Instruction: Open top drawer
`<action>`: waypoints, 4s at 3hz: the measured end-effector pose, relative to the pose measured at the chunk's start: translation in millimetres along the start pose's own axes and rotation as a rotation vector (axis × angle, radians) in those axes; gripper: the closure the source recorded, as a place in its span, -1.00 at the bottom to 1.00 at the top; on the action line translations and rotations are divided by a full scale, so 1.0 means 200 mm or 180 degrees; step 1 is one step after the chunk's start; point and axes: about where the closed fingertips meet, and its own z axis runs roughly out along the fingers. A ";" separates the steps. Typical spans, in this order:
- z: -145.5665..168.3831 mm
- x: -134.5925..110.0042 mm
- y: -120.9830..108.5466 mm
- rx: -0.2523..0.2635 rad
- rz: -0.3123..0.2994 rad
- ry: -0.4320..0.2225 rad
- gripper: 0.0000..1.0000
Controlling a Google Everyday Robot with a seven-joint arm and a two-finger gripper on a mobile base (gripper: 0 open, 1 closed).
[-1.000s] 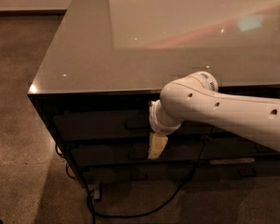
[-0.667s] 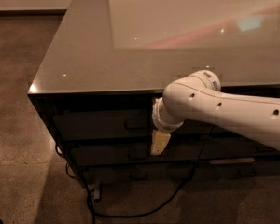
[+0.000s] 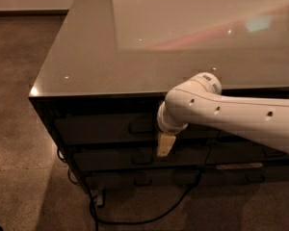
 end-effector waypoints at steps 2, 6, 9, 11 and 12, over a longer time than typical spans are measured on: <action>0.09 0.07 0.01 -0.0011 0.0103 0.0092 -1.00; 0.25 0.08 0.03 -0.0199 0.0054 0.0212 -0.63; 0.13 0.08 0.12 -0.0261 0.0048 0.0319 0.76; 0.02 0.05 0.31 -0.0433 0.0136 0.0362 1.00; 0.01 0.05 0.32 -0.0438 0.0138 0.0363 1.00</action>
Offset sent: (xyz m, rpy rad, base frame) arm 0.0082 -0.0160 -0.0324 -0.0174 0.0266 -0.0716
